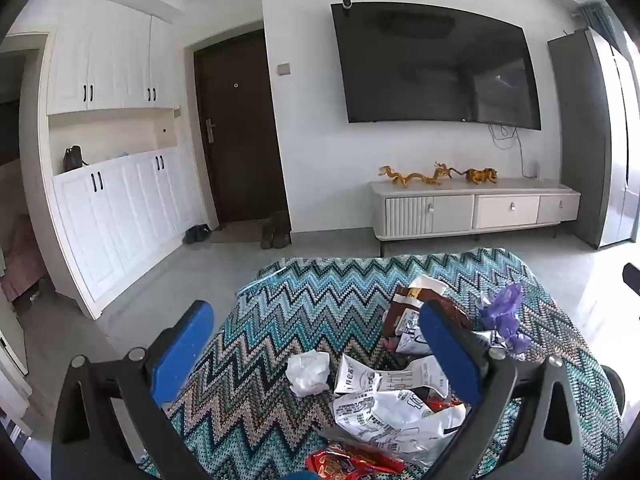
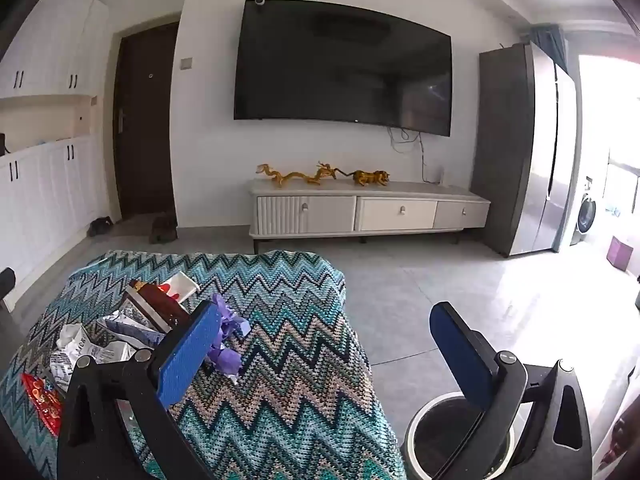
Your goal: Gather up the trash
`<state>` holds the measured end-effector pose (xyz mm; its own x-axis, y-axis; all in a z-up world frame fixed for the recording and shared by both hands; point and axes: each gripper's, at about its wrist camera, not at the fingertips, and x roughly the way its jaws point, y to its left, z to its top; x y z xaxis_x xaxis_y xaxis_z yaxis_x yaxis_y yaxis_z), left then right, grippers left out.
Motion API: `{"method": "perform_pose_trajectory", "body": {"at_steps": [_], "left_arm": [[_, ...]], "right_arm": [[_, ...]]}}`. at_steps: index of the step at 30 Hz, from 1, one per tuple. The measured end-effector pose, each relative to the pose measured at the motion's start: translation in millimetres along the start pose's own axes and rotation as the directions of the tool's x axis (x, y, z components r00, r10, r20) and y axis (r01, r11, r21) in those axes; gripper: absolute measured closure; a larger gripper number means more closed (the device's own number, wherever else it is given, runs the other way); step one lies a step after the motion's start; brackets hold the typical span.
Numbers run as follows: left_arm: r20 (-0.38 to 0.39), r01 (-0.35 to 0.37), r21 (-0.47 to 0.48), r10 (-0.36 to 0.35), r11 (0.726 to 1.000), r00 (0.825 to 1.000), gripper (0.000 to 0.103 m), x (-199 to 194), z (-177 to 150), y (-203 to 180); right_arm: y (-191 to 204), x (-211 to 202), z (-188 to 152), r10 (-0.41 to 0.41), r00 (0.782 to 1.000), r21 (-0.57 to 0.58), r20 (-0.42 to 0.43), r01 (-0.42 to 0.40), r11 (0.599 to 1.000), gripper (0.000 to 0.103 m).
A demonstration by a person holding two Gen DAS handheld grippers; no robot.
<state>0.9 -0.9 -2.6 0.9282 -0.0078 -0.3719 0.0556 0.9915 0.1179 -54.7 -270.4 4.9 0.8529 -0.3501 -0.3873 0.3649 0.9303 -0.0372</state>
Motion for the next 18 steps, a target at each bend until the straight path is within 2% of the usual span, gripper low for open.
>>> {"method": "perform_pose_trajectory", "body": {"at_steps": [8, 9, 18], "left_arm": [[0.018, -0.005, 0.011, 0.005, 1.0, 1.0, 0.0, -7, 6, -8], [0.017, -0.007, 0.0, 0.007, 1.0, 1.0, 0.0, -7, 6, -5], [-0.004, -0.01, -0.04, 0.01, 0.999, 1.0, 0.0, -3, 8, 5]], "right_arm": [[-5, -3, 0, 0.016, 1.0, -0.008, -0.001, -0.016, 1.0, 0.0], [-9, 5, 5, -0.011, 1.0, -0.007, -0.005, 0.011, 1.0, 0.0], [-10, 0, 6, -0.022, 1.0, -0.004, 0.0, 0.022, 1.0, 0.0]]}}
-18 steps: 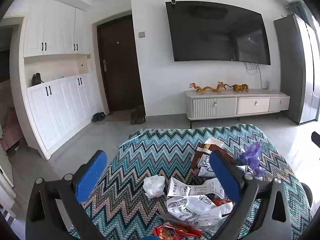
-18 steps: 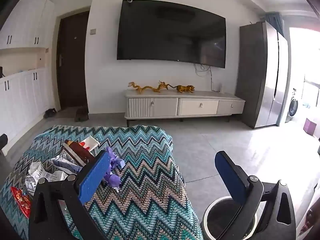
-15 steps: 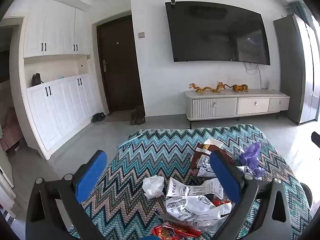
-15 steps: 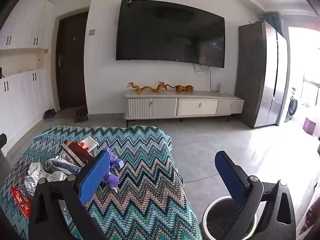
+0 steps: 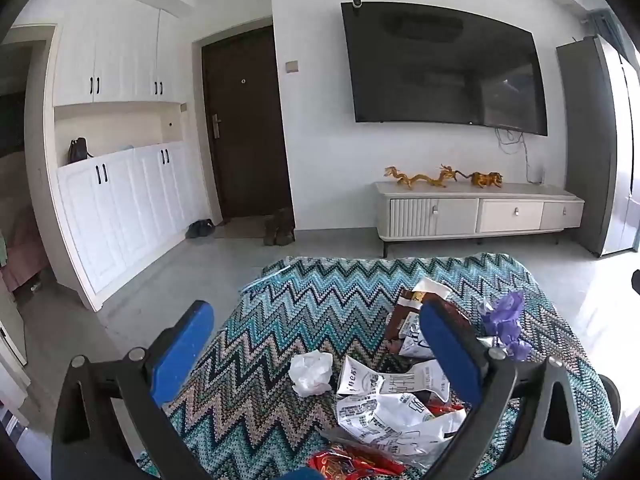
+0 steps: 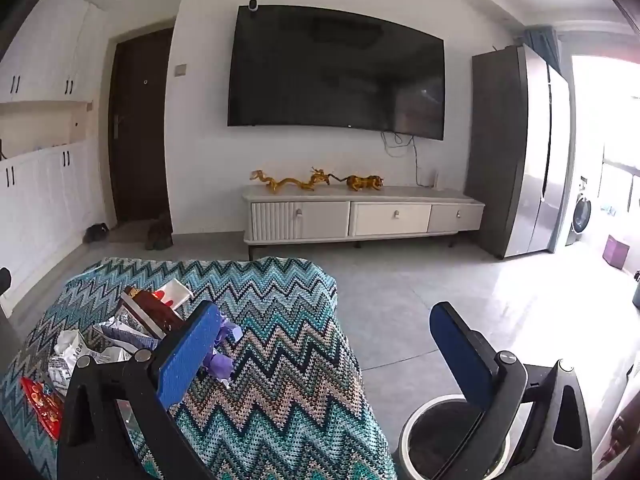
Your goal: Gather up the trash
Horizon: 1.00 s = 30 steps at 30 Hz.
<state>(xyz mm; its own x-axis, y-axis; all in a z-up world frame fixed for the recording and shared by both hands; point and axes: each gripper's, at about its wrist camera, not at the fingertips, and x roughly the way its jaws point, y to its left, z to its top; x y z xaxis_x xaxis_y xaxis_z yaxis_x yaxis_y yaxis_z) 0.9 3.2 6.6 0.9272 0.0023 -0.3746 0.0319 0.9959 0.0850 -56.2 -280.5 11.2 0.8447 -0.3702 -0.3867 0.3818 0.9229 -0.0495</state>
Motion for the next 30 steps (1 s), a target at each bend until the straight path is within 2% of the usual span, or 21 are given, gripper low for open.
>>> {"method": "perform_pose_trajectory", "body": {"at_steps": [30], "left_arm": [[-0.024, 0.003, 0.023, -0.003, 1.0, 1.0, 0.0, -1.2, 1.8, -1.1]], "right_arm": [[-3.0, -6.7, 2.1, -0.041, 0.999, -0.003, 0.004, 0.041, 0.999, 0.0]]}}
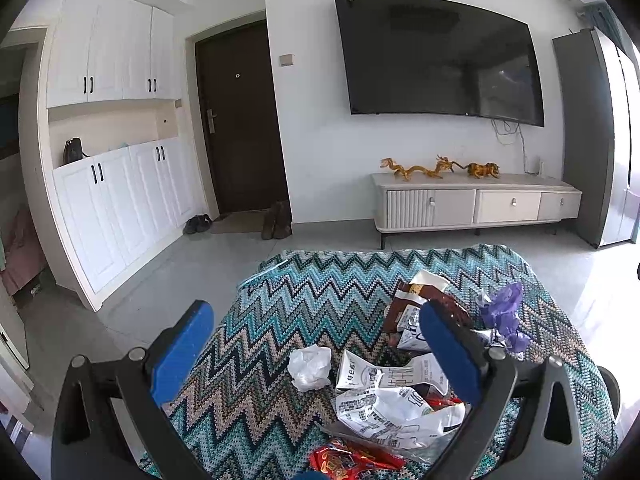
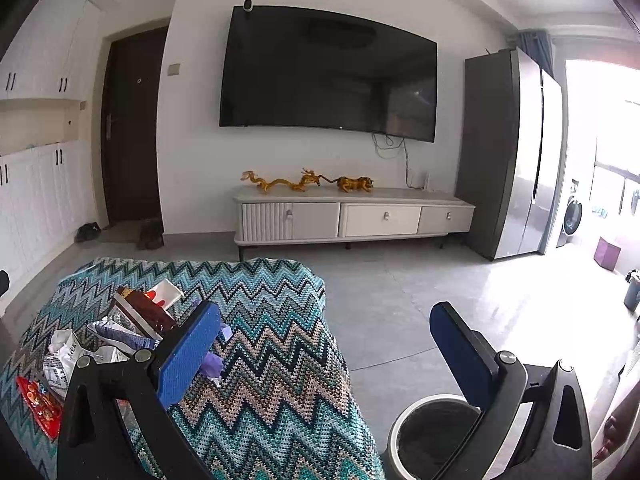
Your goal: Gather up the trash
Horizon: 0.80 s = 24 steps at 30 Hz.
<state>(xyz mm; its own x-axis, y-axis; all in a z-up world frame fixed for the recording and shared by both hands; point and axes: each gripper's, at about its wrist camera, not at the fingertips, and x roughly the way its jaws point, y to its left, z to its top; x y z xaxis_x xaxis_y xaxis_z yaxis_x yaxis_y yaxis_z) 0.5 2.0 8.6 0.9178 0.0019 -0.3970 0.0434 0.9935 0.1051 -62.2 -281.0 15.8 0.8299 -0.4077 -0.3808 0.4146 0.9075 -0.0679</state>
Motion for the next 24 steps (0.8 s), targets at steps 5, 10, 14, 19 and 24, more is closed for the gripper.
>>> {"method": "perform_pose_trajectory", "body": {"at_steps": [5, 10, 14, 19, 24], "left_arm": [[-0.005, 0.002, 0.001, -0.002, 1.0, 1.0, 0.0, 1, 0, 1], [-0.012, 0.016, -0.006, -0.016, 1.0, 1.0, 0.0, 3, -1, 2], [-0.028, 0.037, -0.014, -0.037, 0.999, 0.999, 0.0, 6, -2, 7], [-0.042, 0.05, -0.026, -0.051, 0.998, 0.998, 0.0, 12, -2, 16], [-0.047, 0.067, -0.032, -0.068, 0.997, 0.997, 0.0, 18, -3, 24]], "right_arm": [[0, -2, -1, -0.01, 1.0, 0.0, 0.001, 0.01, 1.0, 0.0], [1, -4, 1, -0.021, 1.0, -0.001, 0.006, 0.021, 1.0, 0.0], [2, -5, 3, -0.03, 0.999, 0.004, 0.016, 0.03, 1.0, 0.0], [7, -4, 6, -0.04, 0.999, -0.009, 0.016, 0.04, 0.999, 0.0], [13, -3, 6, -0.044, 0.999, -0.023, 0.007, 0.044, 0.999, 0.0]]}}
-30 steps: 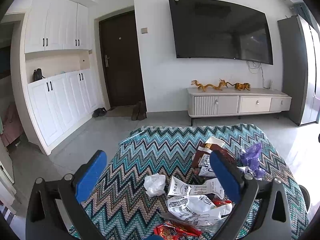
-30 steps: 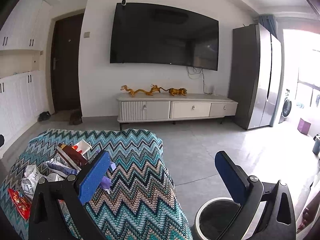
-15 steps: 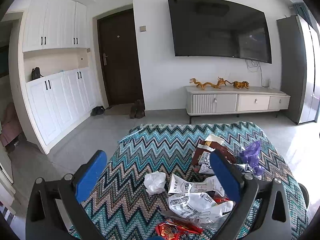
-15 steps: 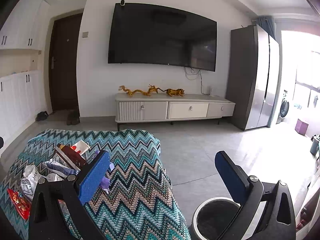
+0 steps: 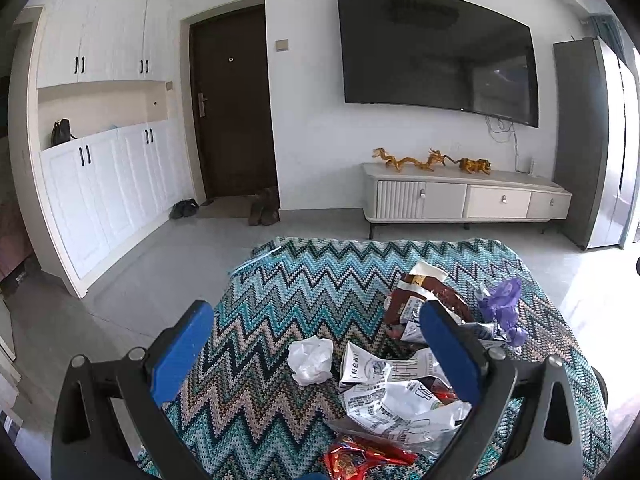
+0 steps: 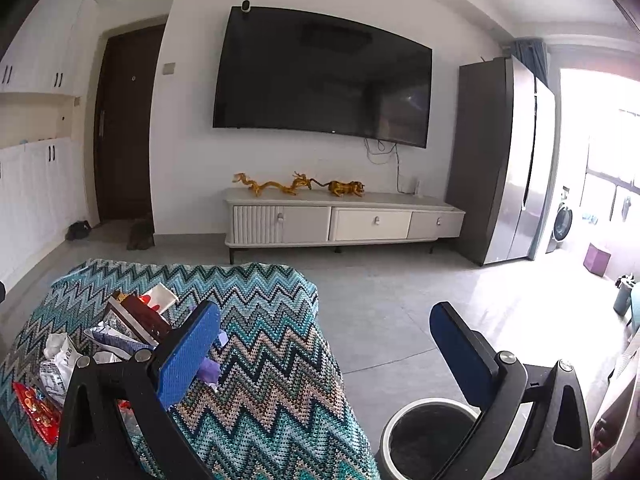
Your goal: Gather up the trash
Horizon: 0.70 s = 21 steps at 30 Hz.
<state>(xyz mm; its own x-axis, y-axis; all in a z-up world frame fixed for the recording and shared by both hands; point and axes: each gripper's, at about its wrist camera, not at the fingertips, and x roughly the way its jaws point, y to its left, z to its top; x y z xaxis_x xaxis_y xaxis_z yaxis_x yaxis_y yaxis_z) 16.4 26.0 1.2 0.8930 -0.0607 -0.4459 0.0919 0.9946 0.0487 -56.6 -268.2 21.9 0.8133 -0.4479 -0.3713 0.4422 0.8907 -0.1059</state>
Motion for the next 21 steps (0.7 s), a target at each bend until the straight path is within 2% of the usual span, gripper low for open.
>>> {"method": "perform_pose_trajectory", "body": {"at_steps": [11, 16, 19, 21], "left_arm": [[-0.016, 0.06, -0.052, -0.061, 0.997, 0.998, 0.0, 13, -3, 28], [-0.04, 0.073, -0.101, -0.077, 0.992, 0.996, 0.0, 24, -5, 53], [-0.066, 0.072, -0.104, -0.079, 0.992, 0.995, 0.0, 31, -6, 66], [-0.092, 0.099, -0.11, -0.109, 0.989, 0.99, 0.0, 37, -8, 75]], "right_arm": [[13, -4, 6, -0.001, 1.0, -0.015, -0.002, 0.001, 1.0, 0.0], [21, -2, 8, 0.052, 0.999, -0.015, -0.011, -0.052, 0.999, 0.0], [26, 2, 5, 0.146, 0.988, 0.005, -0.041, -0.146, 0.989, 0.0], [31, 8, 2, 0.177, 0.981, 0.002, -0.077, -0.177, 0.984, 0.0]]}}
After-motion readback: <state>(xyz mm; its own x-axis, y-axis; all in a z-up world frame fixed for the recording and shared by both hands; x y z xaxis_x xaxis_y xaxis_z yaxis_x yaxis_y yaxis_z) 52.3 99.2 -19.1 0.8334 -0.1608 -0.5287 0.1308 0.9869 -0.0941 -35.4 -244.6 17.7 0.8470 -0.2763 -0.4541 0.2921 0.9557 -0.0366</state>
